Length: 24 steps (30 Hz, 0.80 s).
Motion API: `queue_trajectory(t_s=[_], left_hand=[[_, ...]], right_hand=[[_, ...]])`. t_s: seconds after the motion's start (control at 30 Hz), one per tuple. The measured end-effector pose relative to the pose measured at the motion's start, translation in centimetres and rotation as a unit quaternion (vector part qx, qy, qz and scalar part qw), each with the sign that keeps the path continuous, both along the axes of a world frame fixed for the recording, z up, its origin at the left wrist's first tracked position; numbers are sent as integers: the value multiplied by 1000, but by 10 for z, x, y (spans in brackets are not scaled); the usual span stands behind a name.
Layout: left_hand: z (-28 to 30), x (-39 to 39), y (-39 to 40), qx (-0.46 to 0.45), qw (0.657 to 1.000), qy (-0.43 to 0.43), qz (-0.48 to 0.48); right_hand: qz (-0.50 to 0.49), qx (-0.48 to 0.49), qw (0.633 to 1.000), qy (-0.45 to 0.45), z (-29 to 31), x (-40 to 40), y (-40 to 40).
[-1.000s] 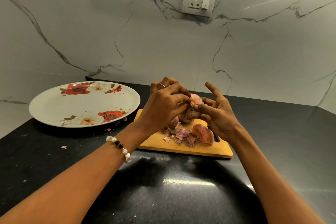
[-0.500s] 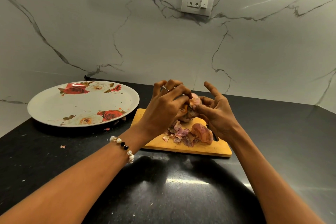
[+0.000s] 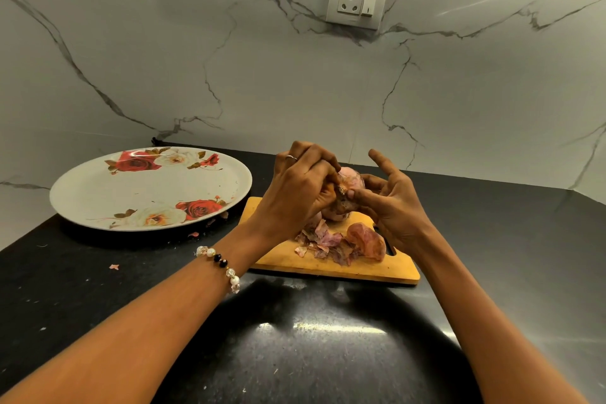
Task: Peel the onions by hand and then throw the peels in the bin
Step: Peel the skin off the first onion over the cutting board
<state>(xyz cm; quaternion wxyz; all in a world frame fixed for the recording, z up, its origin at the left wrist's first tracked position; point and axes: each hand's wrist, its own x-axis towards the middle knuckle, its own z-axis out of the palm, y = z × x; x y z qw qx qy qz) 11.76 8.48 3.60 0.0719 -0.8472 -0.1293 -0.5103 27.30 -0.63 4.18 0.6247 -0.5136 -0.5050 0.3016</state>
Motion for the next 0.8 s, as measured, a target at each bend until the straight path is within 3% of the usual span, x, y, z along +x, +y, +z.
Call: queue_trajectory(t_s=[0.23,0.63,0.8], left_hand=[[-3,0,9,-68,997,-11,-18],[4,-7,4,27,1000,4,-5],[1,-1,0,-65,997,-45,-3]], right_hand=[[-11,2,1000,-4,-1,3,-1],[-9,5,1000,-22,-1,1,-1],[-9,9,1000,-22,-1,0,0]])
